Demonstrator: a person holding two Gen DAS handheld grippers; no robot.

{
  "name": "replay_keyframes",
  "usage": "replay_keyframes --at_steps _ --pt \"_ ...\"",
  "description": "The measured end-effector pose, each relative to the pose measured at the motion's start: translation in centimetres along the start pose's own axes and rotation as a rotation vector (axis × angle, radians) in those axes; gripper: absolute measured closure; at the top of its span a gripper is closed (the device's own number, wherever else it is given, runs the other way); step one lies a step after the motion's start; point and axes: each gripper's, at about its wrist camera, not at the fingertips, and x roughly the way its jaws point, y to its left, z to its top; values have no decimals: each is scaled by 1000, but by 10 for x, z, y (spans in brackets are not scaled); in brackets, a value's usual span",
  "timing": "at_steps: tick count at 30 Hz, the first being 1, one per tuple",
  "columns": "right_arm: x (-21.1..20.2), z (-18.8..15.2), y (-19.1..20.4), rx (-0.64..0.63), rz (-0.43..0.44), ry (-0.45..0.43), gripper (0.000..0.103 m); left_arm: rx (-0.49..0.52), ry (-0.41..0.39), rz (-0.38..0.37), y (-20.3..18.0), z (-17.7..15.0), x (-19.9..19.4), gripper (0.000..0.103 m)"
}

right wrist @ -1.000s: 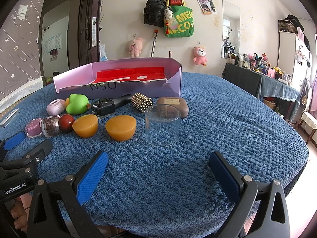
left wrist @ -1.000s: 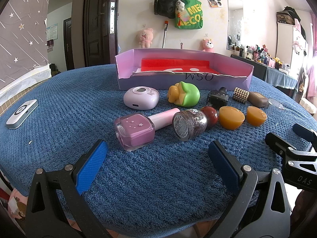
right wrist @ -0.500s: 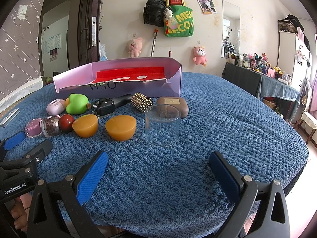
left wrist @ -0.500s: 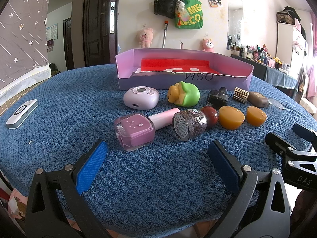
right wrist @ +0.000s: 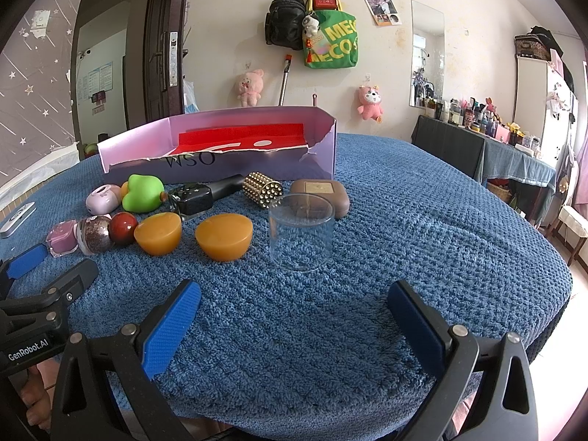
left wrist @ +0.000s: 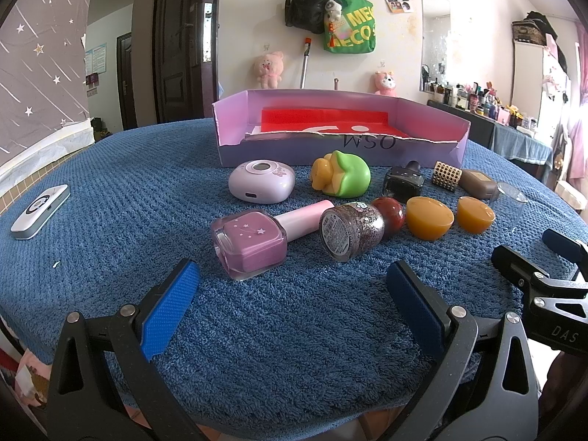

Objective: Organize rigid objects

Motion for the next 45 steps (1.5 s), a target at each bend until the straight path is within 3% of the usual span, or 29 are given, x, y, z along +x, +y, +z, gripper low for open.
replay_keyframes --at_steps 10,16,19,22,30,34,41,45 --pt "2 3 -3 5 20 12 0 8 23 -17 11 8 0 0" --pt "4 10 -9 20 40 9 0 34 -24 -35 30 35 -7 0" --pt "5 16 -11 18 34 2 0 81 -9 -97 39 47 -6 0" --pt "7 22 -11 10 33 1 0 122 36 -204 52 55 -1 0" --pt "19 36 -9 -4 52 47 5 185 213 -414 73 63 21 3" --pt "21 41 -9 2 22 44 12 243 262 -459 72 62 31 15" --pt "27 45 -16 55 -1 67 15 312 332 -548 65 57 42 19" --pt "27 45 -14 50 -12 62 22 336 350 -544 60 58 44 23"
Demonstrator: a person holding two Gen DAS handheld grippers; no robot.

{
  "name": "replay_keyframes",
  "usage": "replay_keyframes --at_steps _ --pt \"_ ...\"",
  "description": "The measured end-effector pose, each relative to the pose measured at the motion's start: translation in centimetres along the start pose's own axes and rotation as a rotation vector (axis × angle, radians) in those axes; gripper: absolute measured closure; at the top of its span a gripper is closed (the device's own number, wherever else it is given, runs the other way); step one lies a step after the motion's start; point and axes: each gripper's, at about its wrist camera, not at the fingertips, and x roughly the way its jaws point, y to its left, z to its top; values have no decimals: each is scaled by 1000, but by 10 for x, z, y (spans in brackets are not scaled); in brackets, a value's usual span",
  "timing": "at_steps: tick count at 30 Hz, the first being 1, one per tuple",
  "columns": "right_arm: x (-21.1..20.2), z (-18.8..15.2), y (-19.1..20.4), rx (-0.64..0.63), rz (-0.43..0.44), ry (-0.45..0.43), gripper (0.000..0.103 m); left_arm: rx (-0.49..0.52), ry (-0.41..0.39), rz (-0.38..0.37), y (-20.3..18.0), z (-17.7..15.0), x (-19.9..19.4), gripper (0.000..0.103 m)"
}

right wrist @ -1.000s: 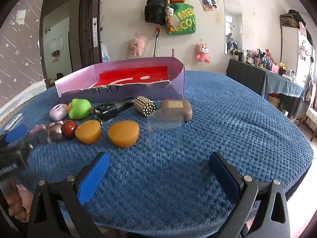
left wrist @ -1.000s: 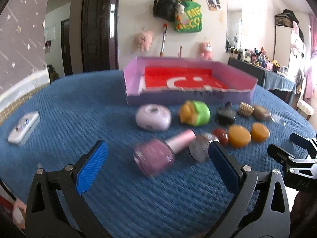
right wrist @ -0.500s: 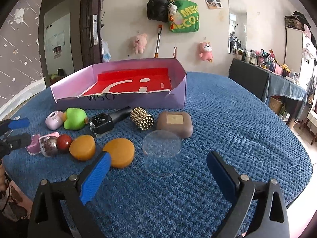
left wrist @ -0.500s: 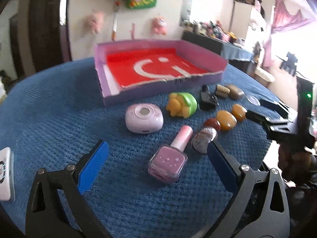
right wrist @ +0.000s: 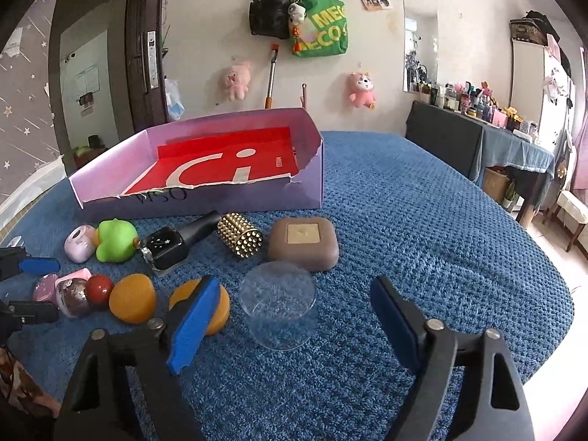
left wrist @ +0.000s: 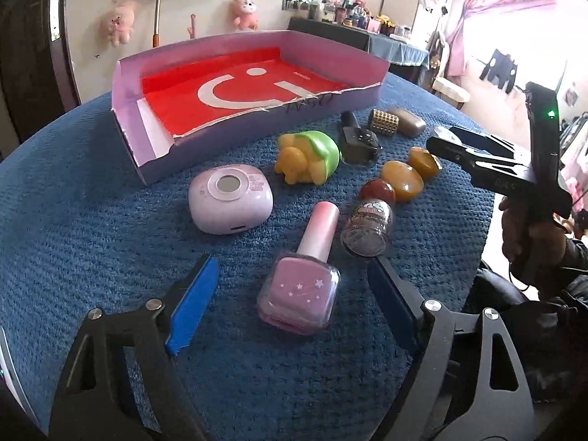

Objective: Organize rigid objects
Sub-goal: 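Grasp the pink nail polish bottle with left tool while right tool grasps the clear cup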

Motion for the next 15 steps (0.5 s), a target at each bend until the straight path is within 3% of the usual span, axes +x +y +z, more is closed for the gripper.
replay_keyframes --at_steps 3,5,8,11,12,15 --pt "1 1 -2 17 9 5 29 3 15 15 0 5 4 29" --pt "4 1 -7 39 17 20 39 5 18 17 1 4 2 33" --pt "11 -2 -14 70 44 52 42 7 17 35 -1 4 3 38" --pt "8 -4 -11 50 62 35 61 18 10 70 -4 4 3 61" --pt "7 -5 -8 43 80 31 61 15 8 57 -5 4 2 65" --pt "5 -7 -6 34 88 22 62 -1 8 61 -8 4 1 65"
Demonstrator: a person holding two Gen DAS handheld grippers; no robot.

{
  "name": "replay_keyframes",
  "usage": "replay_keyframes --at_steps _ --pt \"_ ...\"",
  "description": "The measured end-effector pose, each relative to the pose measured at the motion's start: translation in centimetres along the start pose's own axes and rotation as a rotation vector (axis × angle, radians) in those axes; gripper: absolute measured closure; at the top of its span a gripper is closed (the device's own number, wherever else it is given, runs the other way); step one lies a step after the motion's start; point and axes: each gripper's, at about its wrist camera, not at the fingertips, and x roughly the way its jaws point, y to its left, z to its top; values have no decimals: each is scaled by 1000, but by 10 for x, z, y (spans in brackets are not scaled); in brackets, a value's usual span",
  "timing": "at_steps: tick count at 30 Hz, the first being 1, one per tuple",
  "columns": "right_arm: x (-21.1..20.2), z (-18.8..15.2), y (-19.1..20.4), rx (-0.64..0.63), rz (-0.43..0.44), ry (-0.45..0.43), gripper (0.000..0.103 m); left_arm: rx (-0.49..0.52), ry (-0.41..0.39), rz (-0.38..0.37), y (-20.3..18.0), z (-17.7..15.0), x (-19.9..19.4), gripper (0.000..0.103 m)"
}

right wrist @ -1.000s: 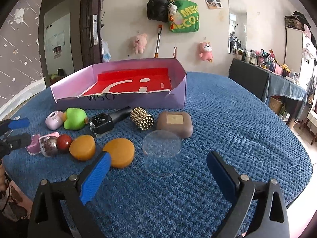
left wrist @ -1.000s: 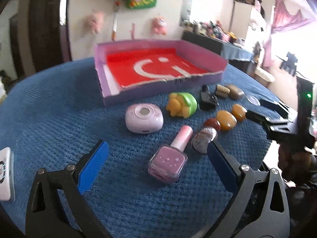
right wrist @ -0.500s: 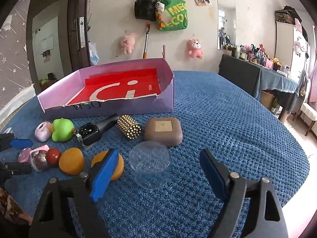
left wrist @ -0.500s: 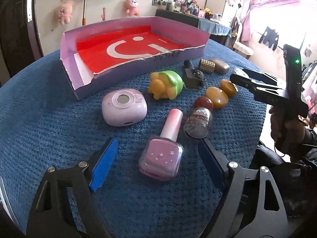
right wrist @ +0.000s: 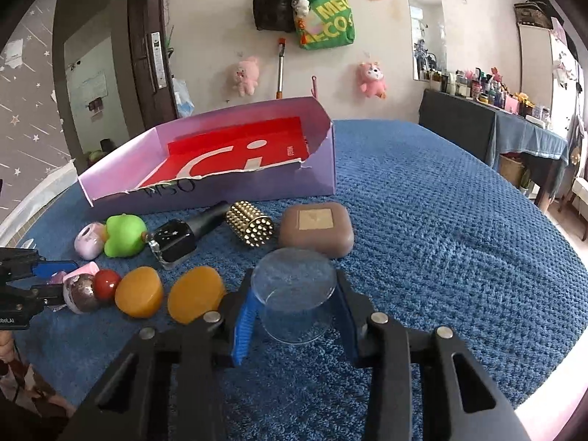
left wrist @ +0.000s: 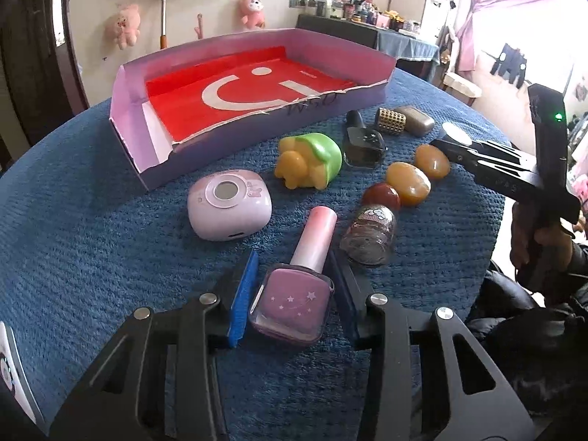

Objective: Organize rigid objects
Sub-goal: 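Grasp the pink nail polish bottle with left tool while right tool grasps the clear cup, then carry the nail polish and clear cup into the red tray and release both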

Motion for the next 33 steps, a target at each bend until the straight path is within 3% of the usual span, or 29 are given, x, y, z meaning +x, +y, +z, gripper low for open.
replay_keyframes --at_steps 9,33 --pt "-15 18 -3 -18 25 -63 62 -22 -67 9 -9 12 -17 66" --pt "-16 24 -2 -54 60 -86 62 -34 -63 58 -13 12 -16 66"
